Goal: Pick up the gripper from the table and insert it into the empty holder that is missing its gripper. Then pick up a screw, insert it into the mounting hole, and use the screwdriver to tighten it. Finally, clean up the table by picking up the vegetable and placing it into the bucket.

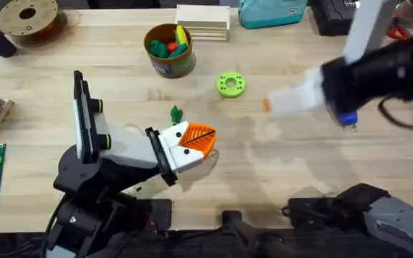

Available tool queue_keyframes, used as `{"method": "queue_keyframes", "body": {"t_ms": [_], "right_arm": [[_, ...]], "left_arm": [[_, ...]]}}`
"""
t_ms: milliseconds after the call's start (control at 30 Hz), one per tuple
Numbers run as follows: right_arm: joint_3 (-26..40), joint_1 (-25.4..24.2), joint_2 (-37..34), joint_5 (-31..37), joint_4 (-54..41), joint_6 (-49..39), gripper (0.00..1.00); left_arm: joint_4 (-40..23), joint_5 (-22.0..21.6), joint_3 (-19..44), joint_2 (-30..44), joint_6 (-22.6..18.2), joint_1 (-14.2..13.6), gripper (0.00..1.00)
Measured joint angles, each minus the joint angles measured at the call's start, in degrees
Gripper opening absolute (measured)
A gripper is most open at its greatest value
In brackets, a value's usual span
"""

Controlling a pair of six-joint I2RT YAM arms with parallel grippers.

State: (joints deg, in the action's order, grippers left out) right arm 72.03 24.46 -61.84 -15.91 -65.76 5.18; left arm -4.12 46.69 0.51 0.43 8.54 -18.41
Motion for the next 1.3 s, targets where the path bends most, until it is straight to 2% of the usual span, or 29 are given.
{"method": "queue_keyframes", "body": {"t_ms": [200, 267, 367, 567, 700, 867, 1100, 1300], "right_arm": [[-0.02, -16.38, -2.87, 12.44, 3.54, -0.64, 0.929], [-0.02, -21.16, -4.63, 14.25, 6.5, -3.88, 0.93], [-0.02, -25.55, -8.51, 15.14, 9.31, -11.63, 0.931], [-0.02, -30.65, -19.34, 18.26, 13.46, -27.56, 0.931], [-0.04, -34.27, -26.0, 19.35, 18.38, -33.17, 0.949], [-0.04, -37.85, -33.16, 19.45, 21.36, -35.79, 0.951], [-0.07, -38.37, -41.09, 16.47, 26.15, -36.88, 0.947], [-0.06, -38.53, -44.81, 15.28, 27.96, -36.99, 0.872]], "left_arm": [[0.0, -0.01, 0.0, 0.0, 0.0, 0.0, 0.011], [0.02, -0.01, 0.0, 0.0, -0.01, 0.0, 0.011], [0.0, -0.01, 0.0, 0.0, 0.01, 0.0, 0.011], [0.0, -0.01, 0.0, 0.0, 0.0, 0.0, 0.011], [0.0, -0.01, 0.0, 0.0, 0.01, 0.0, 0.011], [0.0, -0.01, 0.0, 0.0, -0.01, 0.0, 0.011], [0.0, 0.01, 0.0, 0.0, 0.0, 0.0, 0.011], [0.0, -0.01, 0.0, -0.01, 0.0, 0.0, 0.011]]}}
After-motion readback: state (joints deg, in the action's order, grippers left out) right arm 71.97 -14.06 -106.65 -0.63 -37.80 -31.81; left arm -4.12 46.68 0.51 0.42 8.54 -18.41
